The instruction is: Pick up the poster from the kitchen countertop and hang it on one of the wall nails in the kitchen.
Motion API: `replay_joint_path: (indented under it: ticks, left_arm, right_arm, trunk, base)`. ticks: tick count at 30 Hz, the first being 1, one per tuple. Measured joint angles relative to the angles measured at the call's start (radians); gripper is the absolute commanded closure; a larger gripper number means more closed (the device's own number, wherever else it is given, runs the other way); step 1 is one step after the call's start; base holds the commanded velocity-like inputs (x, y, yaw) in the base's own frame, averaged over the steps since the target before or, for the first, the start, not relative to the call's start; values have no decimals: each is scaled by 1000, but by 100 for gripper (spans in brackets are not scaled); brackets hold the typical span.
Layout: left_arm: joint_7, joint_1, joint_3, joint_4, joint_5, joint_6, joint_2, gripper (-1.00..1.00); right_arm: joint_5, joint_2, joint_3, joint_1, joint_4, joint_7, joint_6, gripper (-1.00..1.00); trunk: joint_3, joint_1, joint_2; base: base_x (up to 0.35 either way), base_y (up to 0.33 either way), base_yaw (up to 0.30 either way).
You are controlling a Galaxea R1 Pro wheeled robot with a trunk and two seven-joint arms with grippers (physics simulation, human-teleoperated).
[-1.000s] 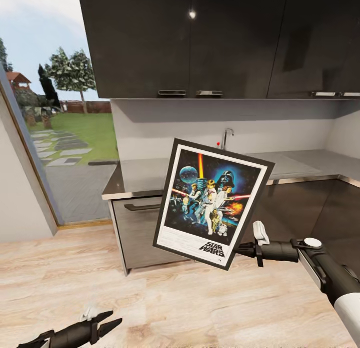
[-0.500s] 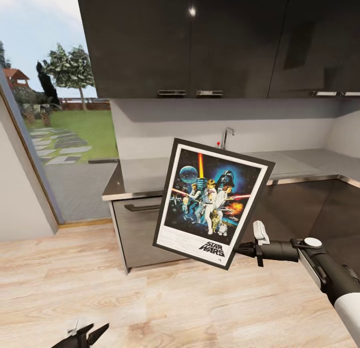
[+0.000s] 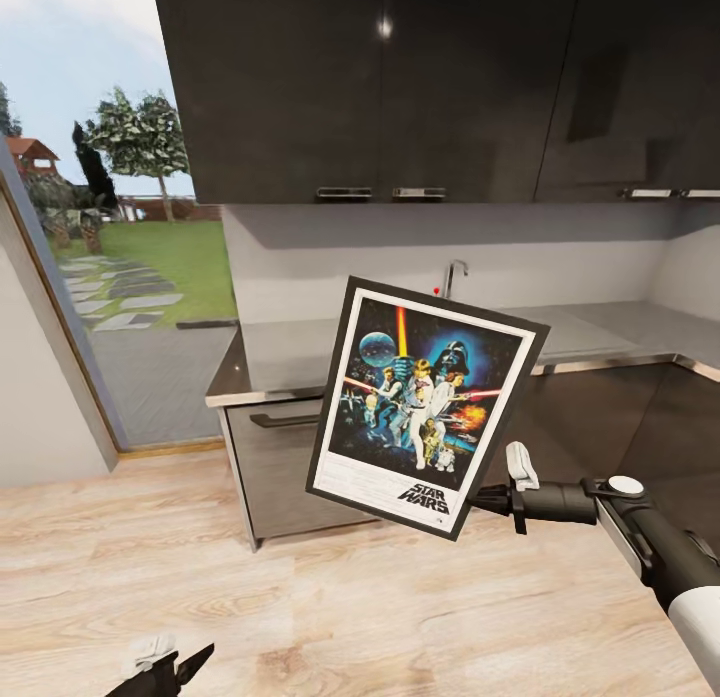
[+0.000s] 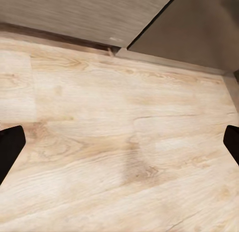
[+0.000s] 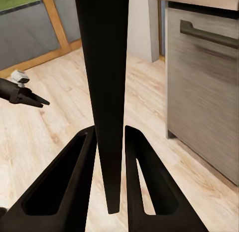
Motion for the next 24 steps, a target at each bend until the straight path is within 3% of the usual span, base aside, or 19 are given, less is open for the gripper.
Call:
replay_joint_path:
  ticks: [24]
  left_arm:
    - [7,0,0,0,1,0,-15,-100]
  right_arm:
    - [0,0,1,2,0,1,-1,100]
  trunk:
    - [75,-92,168]
  base:
    - [0,0,0]
